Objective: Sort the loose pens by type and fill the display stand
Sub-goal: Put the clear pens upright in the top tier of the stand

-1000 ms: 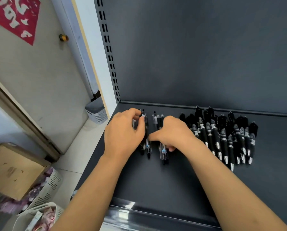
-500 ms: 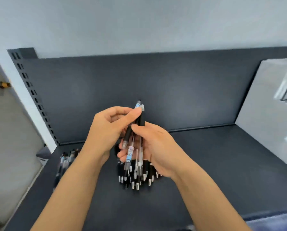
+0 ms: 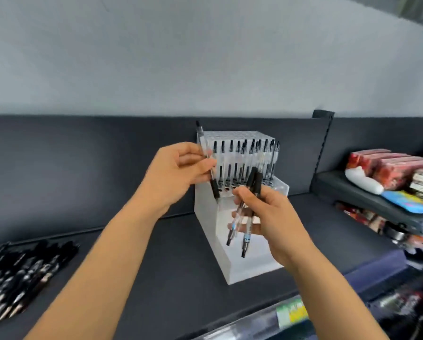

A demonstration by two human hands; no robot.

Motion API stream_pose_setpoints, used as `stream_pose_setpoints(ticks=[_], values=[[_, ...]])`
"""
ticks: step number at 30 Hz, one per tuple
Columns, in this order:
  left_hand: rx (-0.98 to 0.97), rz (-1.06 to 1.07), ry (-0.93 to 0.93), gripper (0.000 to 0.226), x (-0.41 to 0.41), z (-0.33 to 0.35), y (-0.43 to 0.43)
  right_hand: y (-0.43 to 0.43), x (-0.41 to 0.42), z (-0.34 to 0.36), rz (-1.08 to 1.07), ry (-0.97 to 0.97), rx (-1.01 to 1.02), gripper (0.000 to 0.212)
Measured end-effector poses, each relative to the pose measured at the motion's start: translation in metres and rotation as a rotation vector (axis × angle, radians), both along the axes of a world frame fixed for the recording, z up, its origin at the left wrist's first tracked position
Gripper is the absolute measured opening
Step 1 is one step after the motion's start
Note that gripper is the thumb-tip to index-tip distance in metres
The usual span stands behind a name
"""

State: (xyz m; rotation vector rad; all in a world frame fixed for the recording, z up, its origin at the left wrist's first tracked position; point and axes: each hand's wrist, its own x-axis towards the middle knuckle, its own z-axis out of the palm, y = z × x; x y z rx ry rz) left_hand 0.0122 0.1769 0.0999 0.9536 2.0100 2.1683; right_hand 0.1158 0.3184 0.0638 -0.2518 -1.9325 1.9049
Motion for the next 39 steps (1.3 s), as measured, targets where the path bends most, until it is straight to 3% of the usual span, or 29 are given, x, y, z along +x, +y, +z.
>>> stream_pose_setpoints(ticks=[4, 9, 16, 25, 33, 39], values=[[-0.023, 0.16, 0.184, 0.013, -0.018, -0.003, 0.055, 0.042, 0.002, 0.003, -0.05, 0.022, -0.012, 0.018], [-0.202, 0.275, 0.262, 0.013, -0.038, -0.018, 0.084, 0.069, 0.002, -0.001, -0.055, 0.041, -0.063, 0.016], [-0.539, 0.313, 0.402, 0.016, -0.053, -0.033, 0.097, 0.088, -0.005, -0.004, -0.102, 0.044, -0.062, 0.017], [-0.753, 0.37, 0.517, 0.023, -0.058, -0.03, 0.101, 0.073, -0.029, -0.008, -0.053, 0.043, -0.062, 0.01], [-0.719, 0.272, 0.504, 0.017, -0.064, -0.034, 0.093, 0.056, -0.044, -0.009, -0.019, 0.048, -0.1, 0.014], [-0.705, 0.311, 0.556, 0.021, -0.056, -0.037, 0.091, 0.054, -0.047, -0.006, -0.117, 0.065, -0.046, 0.007]])
